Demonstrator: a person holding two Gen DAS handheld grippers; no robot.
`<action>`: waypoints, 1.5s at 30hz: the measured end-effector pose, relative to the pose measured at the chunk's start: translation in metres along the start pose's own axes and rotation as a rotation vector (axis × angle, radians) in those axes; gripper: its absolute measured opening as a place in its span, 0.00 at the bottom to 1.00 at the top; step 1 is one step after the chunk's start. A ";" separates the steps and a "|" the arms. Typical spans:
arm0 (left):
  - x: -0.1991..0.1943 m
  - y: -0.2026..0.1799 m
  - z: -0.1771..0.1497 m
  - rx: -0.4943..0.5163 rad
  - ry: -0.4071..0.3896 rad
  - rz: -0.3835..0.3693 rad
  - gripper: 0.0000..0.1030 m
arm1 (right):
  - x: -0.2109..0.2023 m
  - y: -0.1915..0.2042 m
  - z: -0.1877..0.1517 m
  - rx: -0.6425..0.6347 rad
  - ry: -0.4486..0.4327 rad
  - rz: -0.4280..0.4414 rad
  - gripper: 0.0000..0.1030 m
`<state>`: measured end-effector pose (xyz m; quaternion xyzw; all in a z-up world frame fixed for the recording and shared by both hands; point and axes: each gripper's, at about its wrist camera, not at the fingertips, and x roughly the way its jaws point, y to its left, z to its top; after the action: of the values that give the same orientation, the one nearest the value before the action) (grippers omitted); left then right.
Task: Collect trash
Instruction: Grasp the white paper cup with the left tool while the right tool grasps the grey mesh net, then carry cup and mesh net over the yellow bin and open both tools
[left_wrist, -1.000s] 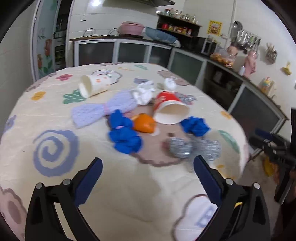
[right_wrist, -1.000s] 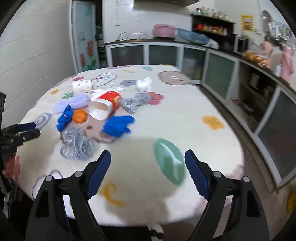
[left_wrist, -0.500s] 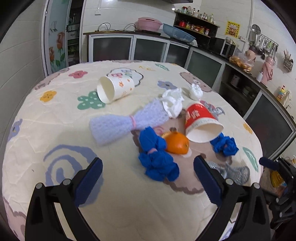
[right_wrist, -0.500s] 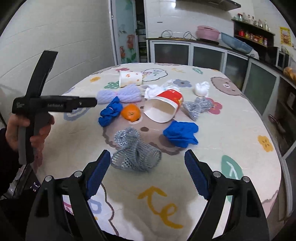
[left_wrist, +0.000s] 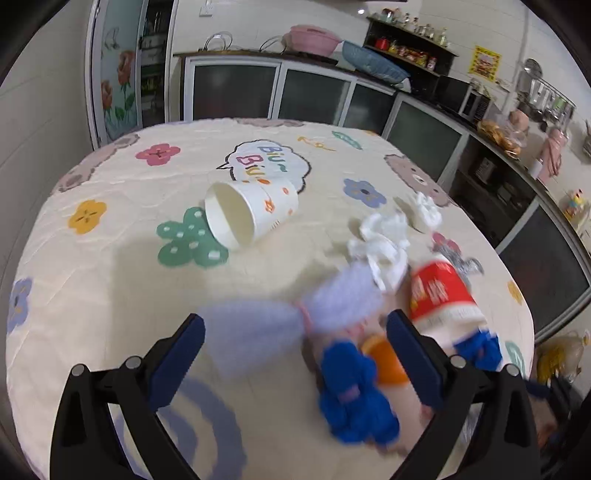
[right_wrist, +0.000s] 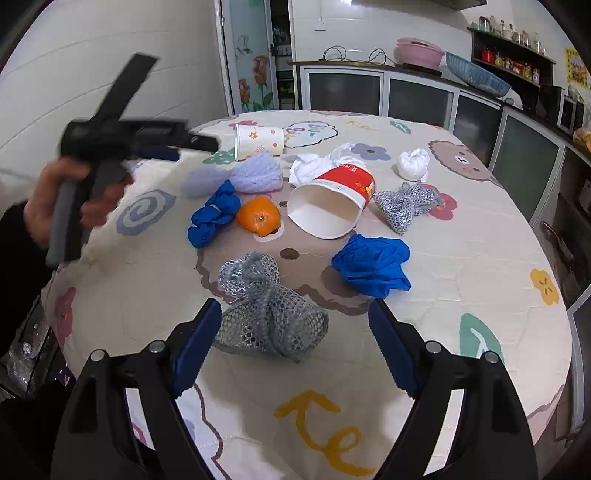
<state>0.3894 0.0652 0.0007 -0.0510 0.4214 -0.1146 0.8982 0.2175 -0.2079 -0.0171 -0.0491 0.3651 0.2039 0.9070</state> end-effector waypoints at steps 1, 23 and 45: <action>0.007 0.003 0.006 -0.005 0.011 0.006 0.92 | 0.002 0.001 0.000 -0.004 0.003 0.002 0.76; 0.109 0.028 0.065 -0.182 0.160 -0.055 0.75 | 0.031 0.005 0.003 -0.046 0.084 0.045 0.62; 0.060 0.036 0.054 -0.193 0.081 -0.215 0.05 | -0.010 0.006 0.006 0.028 0.007 0.049 0.11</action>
<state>0.4736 0.0851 -0.0165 -0.1774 0.4586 -0.1710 0.8538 0.2122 -0.2048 -0.0052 -0.0282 0.3722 0.2208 0.9011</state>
